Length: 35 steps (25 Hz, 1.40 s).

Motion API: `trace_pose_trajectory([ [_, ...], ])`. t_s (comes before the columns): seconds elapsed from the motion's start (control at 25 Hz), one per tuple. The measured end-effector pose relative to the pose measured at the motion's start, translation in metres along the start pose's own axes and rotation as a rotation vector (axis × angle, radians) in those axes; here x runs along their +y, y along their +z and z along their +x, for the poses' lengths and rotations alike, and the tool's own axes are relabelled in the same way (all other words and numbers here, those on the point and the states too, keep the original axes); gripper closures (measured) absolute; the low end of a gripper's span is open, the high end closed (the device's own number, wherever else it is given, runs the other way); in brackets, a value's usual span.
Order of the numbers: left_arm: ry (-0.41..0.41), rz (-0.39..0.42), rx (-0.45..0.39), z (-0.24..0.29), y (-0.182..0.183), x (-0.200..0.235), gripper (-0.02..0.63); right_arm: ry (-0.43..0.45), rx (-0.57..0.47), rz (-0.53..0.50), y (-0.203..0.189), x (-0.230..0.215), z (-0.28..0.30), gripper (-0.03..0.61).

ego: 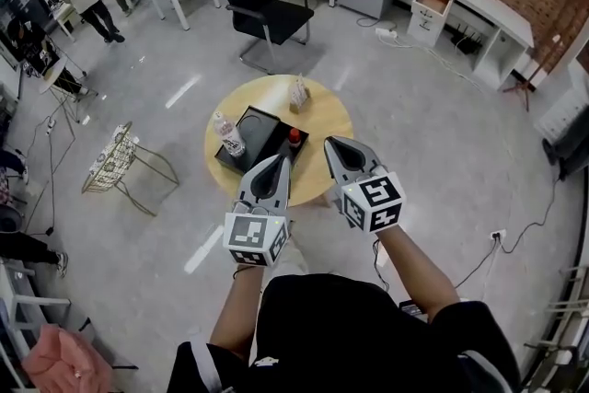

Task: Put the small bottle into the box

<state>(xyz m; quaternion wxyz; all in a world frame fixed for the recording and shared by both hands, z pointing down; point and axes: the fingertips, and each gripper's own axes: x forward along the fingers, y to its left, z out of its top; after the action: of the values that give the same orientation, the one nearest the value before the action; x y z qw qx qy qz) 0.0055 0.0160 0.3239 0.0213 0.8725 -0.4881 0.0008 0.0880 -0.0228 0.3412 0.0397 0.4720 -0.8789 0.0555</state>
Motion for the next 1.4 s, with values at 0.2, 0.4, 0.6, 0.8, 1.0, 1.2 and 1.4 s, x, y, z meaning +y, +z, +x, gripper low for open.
trace_pose_trajectory([
  [0.2, 0.010, 0.006, -0.013, -0.017, 0.004, -0.013, 0.603, -0.002, -0.016, -0.007, 0.005, 0.003, -0.018, 0.575],
  [0.4, 0.018, 0.019, -0.022, -0.030, 0.009, -0.019, 0.603, -0.002, -0.021, -0.005, 0.003, 0.009, -0.030, 0.575],
  [0.6, 0.035, 0.023, -0.027, -0.044, 0.011, -0.020, 0.603, 0.007, -0.022, -0.007, 0.000, 0.023, -0.038, 0.575],
  [0.8, 0.035, 0.031, -0.028, -0.052, 0.010, -0.023, 0.603, 0.012, -0.030, -0.009, 0.000, 0.029, -0.043, 0.575],
  [1.0, 0.028, 0.036, -0.023, -0.055, 0.008, -0.025, 0.603, 0.009, -0.030, -0.012, -0.002, 0.032, -0.046, 0.575],
  [1.2, 0.020, 0.036, -0.021, -0.056, 0.007, -0.030, 0.603, 0.005, -0.024, -0.014, -0.005, 0.032, -0.050, 0.575],
  [1.4, 0.018, 0.033, -0.020, -0.057, 0.006, -0.030, 0.603, 0.005, -0.019, -0.013, -0.006, 0.034, -0.050, 0.575],
])
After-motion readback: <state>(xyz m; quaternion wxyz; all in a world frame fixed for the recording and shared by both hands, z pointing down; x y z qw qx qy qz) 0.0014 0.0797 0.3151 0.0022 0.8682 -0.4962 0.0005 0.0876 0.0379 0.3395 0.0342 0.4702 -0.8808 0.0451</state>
